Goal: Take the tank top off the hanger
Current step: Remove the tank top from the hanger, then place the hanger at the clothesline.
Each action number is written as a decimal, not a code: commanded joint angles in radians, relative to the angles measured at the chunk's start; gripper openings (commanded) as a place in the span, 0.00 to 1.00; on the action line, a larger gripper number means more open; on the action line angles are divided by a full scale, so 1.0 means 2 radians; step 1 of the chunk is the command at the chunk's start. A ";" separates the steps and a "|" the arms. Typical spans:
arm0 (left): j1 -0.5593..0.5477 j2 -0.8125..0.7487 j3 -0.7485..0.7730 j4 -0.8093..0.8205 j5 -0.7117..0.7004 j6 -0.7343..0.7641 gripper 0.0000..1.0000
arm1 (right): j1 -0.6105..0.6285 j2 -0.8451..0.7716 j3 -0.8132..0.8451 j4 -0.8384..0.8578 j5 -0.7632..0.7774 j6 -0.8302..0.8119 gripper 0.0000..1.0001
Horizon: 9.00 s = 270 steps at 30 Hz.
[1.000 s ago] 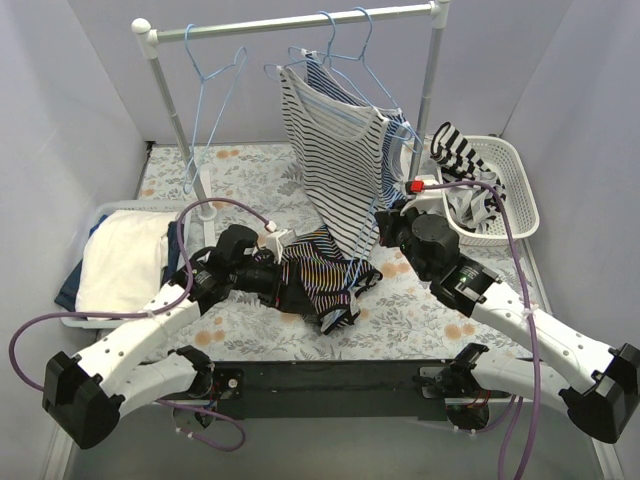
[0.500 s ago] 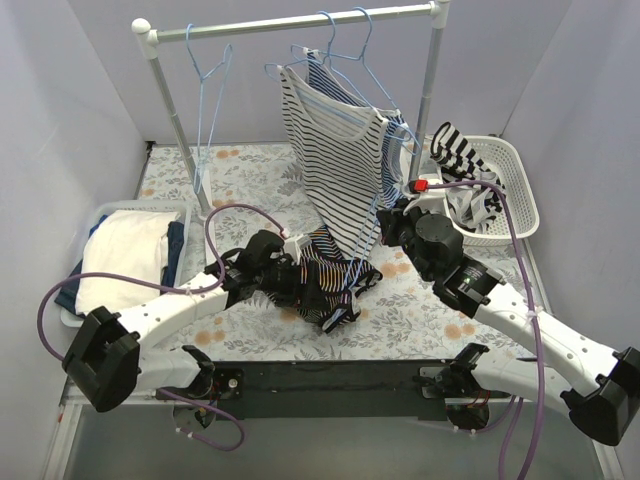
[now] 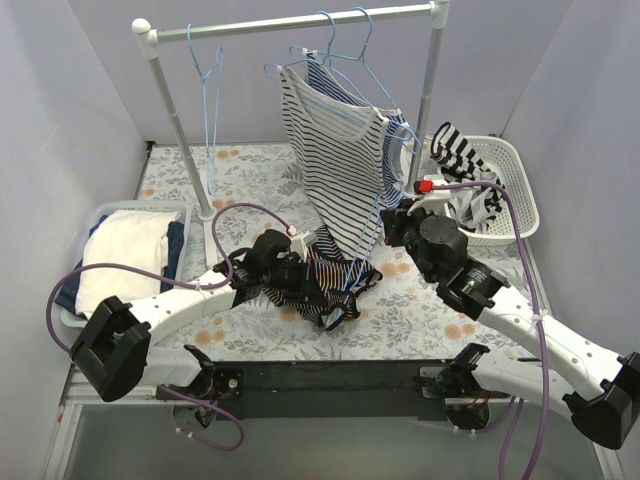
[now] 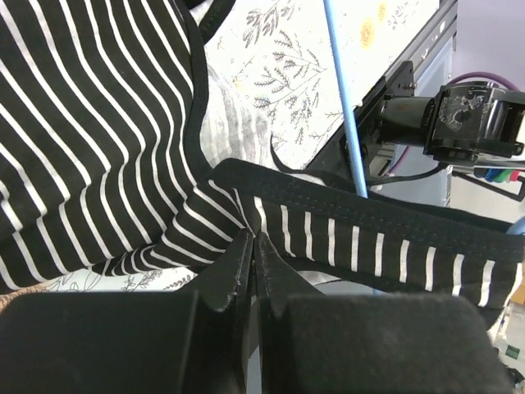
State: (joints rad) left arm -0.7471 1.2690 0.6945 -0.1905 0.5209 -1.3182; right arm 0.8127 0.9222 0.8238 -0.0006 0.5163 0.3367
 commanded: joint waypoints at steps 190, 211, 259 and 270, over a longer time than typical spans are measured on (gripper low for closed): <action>-0.198 -0.101 0.407 -0.274 -0.738 0.115 0.00 | -0.001 -0.062 -0.019 -0.174 0.169 0.125 0.65; -0.198 -0.133 0.402 -0.148 -0.728 0.234 0.00 | -0.012 -0.052 -0.023 -0.174 0.165 0.124 0.66; -0.084 -0.037 0.419 -0.312 -0.681 0.078 0.23 | -0.014 -0.015 -0.054 -0.152 0.011 0.064 0.66; -0.084 -0.070 0.381 -0.314 -0.643 0.049 0.83 | -0.014 0.025 -0.068 -0.113 -0.119 0.043 0.77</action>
State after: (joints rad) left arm -0.9218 1.1759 1.4845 -0.8001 -0.7959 -1.1767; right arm 0.7856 0.9310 0.6914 -0.2890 0.4240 0.4488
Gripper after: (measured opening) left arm 0.754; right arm 0.747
